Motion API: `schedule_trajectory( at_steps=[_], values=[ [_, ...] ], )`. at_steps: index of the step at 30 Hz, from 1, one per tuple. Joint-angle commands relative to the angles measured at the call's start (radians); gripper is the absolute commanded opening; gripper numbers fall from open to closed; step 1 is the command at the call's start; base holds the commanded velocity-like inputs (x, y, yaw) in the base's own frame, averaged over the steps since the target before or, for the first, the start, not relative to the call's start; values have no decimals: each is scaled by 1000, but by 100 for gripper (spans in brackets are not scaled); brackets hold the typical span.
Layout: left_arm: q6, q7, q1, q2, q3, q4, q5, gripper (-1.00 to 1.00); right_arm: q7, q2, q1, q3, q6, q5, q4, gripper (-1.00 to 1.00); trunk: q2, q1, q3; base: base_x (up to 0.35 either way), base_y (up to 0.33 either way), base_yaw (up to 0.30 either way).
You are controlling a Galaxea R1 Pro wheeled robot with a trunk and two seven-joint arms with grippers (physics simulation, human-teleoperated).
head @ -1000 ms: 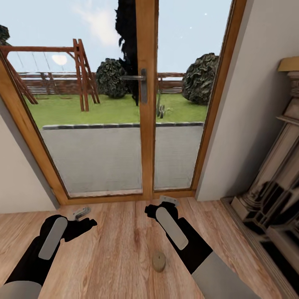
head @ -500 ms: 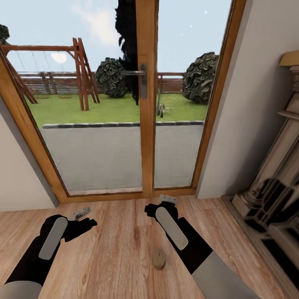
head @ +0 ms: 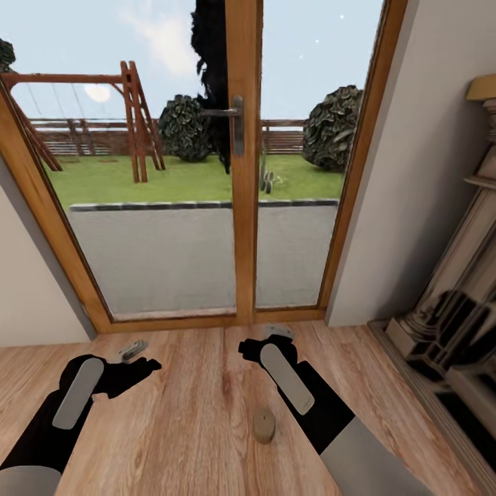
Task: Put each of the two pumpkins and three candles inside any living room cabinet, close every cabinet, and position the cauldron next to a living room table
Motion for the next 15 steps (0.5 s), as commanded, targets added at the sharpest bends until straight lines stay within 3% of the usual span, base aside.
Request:
schedule_trajectory(
  at_steps=[1,5,8,11,15],
  values=[
    [2,10,-1,14,0,-5,39,100,-8,-8,0,1,5,-8,0,100,-8,4,-4,0,0,0],
    [3,11,-1,91,-5,-5,153,100,-13,-19,4,2,15,-11,12,100,-36,19,-17,0,0,0],
    [3,11,1,132,-9,-1,219,100,-16,-20,4,3,18,-14,27,100,-57,31,-26,0,0,0],
    [3,14,3,141,-23,-6,255,100,-16,-21,4,3,19,-15,44,100,-78,42,-36,0,0,0],
    [2,14,3,142,-72,-9,266,100,-16,-20,4,3,19,-16,50,100,-106,57,-48,0,0,0]
  ],
)
